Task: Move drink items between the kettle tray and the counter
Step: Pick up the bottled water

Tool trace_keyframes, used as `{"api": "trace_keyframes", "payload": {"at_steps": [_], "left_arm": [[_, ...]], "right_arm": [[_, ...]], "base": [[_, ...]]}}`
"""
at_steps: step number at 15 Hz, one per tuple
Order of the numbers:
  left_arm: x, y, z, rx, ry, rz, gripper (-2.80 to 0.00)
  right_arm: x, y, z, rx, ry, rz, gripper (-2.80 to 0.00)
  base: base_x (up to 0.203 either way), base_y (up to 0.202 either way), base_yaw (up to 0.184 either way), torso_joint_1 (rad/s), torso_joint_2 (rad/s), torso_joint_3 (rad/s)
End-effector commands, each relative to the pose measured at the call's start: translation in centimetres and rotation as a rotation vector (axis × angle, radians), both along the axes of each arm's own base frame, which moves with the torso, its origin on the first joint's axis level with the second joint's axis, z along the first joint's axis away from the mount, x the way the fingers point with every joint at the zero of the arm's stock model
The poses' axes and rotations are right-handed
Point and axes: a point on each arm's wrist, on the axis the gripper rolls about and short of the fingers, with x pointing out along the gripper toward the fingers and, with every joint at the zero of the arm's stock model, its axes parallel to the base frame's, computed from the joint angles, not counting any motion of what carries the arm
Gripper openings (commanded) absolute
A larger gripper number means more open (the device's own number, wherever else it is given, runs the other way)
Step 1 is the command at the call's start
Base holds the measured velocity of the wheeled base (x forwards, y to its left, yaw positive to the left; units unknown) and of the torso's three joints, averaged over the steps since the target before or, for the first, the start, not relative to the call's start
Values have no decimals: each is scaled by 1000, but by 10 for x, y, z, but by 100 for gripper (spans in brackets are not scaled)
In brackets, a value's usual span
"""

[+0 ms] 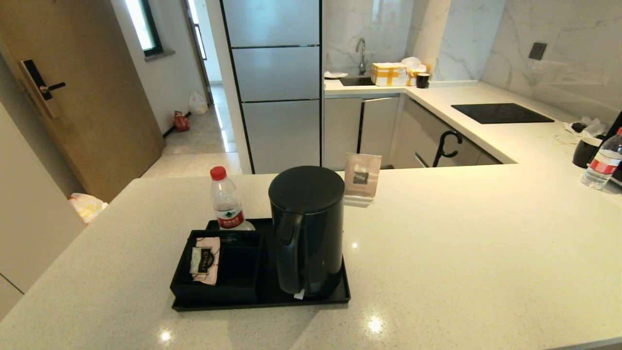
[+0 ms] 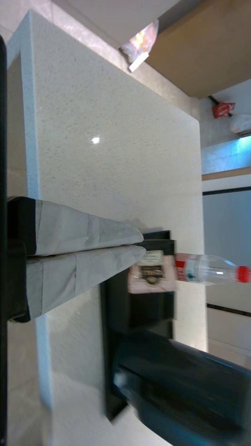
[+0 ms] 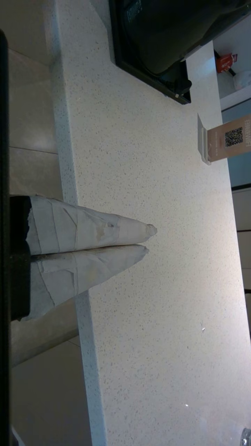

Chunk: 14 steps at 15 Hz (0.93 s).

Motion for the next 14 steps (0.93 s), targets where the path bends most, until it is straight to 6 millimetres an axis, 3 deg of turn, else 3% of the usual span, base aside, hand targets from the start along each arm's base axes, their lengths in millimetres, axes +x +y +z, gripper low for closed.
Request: {"api": "trace_keyframes", "payload": {"at_steps": [1, 4, 6, 10, 12, 14], "left_arm": [[23, 0, 45, -24, 129, -6, -280], [64, -1, 61, -47, 311, -29, -280], [99, -2, 61, -51, 429, -59, -280], [130, -3, 70, -43, 406, -100, -280], [177, -5, 62, -37, 475, -110, -280], [242, -7, 40, -35, 570, -117, -280]], "right_arm": [[0, 0, 0, 0, 1, 0, -280], [0, 0, 0, 0, 1, 0, -280], [0, 0, 0, 0, 1, 0, -280], [0, 0, 0, 0, 1, 0, -280], [0, 0, 0, 0, 1, 0, -280], [0, 0, 0, 0, 1, 0, -280]], "base": [[0, 0, 0, 0, 0, 0], [0, 0, 0, 0, 0, 0], [0, 0, 0, 0, 0, 0], [0, 0, 0, 0, 0, 0], [0, 0, 0, 0, 0, 0], [0, 0, 0, 0, 0, 0]]}}
